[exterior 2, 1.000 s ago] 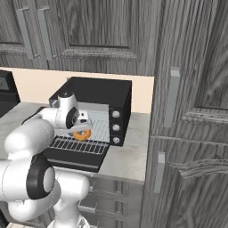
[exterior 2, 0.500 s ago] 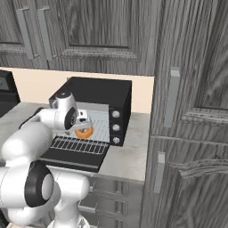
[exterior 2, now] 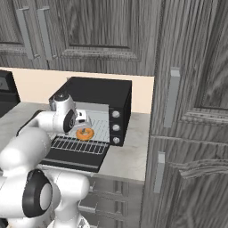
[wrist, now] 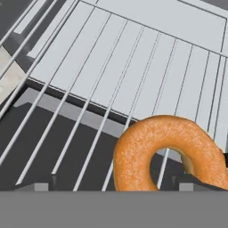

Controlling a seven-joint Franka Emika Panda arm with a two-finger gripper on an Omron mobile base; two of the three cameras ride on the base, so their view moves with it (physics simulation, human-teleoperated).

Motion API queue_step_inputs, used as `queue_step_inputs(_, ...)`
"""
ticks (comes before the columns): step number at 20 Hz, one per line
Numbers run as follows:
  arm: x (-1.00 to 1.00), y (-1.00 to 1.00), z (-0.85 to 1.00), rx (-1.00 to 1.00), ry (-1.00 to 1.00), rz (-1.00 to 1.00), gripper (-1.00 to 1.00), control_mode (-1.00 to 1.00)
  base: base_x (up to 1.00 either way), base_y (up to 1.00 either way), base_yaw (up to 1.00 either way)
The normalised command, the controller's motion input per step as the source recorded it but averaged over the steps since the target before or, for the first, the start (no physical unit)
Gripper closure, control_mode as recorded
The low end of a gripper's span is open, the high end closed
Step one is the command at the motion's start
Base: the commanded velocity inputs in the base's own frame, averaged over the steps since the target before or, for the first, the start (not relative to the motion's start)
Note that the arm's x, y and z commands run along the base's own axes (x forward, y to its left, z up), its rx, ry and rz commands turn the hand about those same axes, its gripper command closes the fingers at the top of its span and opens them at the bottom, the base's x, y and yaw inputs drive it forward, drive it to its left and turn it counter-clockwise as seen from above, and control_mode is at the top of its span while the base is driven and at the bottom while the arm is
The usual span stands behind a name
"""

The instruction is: Pick up the bagel from the plate, place it on the toaster oven rack, close the door, and set the timer.

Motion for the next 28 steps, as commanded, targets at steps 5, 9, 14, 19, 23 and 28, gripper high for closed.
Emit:
queue_step_inputs(5,-0.26,0.00,0.41,0.02,-0.08,0.00,-1.00,-1.00,0.00,0.00,0.00)
queue_step_inputs(9,-0.85,0.00,0.74,0.00,-0.19,0.00,-1.00,-1.00,0.00,0.00,0.00)
queue_step_inputs(14,-0.84,-0.01,0.13,0.01,0.00,-0.07,-1.00,-1.00,0.00,0.00,0.00)
queue_step_inputs(19,-0.74,-0.13,-0.03,0.07,0.07,-0.17,-1.00,-1.00,0.00,0.00,0.00)
queue_step_inputs(23,-0.61,-0.10,-0.13,0.10,0.04,-0.16,-1.00,-1.00,0.00,0.00,0.00)
queue_step_inputs(28,-0.37,-0.01,-0.24,0.07,0.00,-0.15,-1.00,-1.00,0.00,0.00,0.00)
